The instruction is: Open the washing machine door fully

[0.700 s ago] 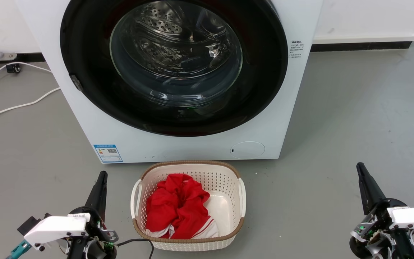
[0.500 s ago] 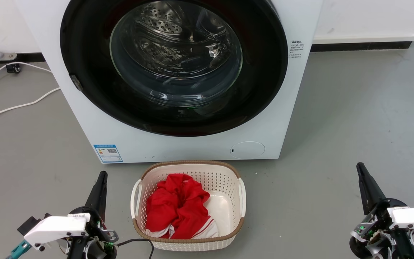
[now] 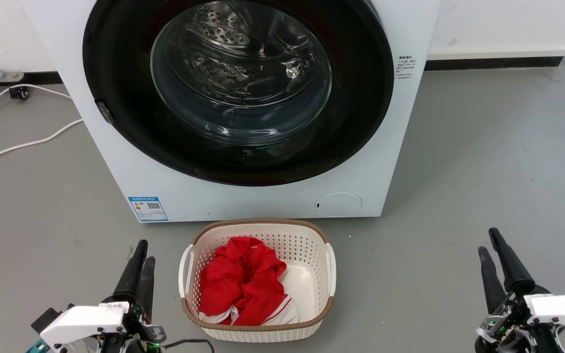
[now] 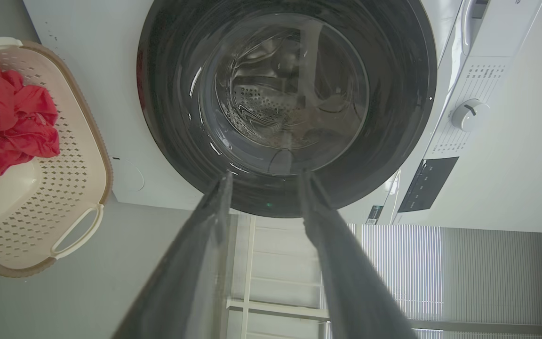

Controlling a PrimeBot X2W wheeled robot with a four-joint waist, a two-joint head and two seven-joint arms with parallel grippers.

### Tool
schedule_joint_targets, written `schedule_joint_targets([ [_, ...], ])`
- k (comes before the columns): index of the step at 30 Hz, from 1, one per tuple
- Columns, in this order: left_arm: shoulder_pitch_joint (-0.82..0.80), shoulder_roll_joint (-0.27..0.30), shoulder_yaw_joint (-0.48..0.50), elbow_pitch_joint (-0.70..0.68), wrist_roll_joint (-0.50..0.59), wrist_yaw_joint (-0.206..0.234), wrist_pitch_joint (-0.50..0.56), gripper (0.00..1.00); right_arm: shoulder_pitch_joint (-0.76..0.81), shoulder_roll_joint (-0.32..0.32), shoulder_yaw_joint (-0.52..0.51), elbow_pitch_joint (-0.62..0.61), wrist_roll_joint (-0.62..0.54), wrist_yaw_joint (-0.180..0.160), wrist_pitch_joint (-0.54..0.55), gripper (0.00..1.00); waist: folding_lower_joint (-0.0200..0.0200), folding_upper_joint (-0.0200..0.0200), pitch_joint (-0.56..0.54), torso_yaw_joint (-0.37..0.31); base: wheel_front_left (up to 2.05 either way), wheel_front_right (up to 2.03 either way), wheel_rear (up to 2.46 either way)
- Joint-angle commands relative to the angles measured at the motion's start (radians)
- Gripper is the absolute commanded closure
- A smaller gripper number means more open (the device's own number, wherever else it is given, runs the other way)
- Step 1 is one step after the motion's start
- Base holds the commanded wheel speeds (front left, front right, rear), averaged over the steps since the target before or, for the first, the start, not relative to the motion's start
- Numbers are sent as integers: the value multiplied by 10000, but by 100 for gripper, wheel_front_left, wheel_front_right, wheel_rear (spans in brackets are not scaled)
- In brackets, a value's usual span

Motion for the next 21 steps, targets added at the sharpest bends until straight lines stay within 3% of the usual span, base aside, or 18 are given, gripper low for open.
schedule_joint_targets([
  [1,-213,41,-113,-186,54,-5,-109,0,-156,-22,27,-219,-38,2,-109,0,0,-1,2,-1,0,0,0],
  [13,-451,36,-591,-480,742,-10,-711,0,-53,-2,192,-751,-1029,2,-695,0,0,-1,43,0,0,0,0],
  [21,-556,32,-634,-1003,2292,-13,-1049,0,-65,10,241,-1301,-3109,2,-1028,0,0,-1,101,18,0,0,0],
])
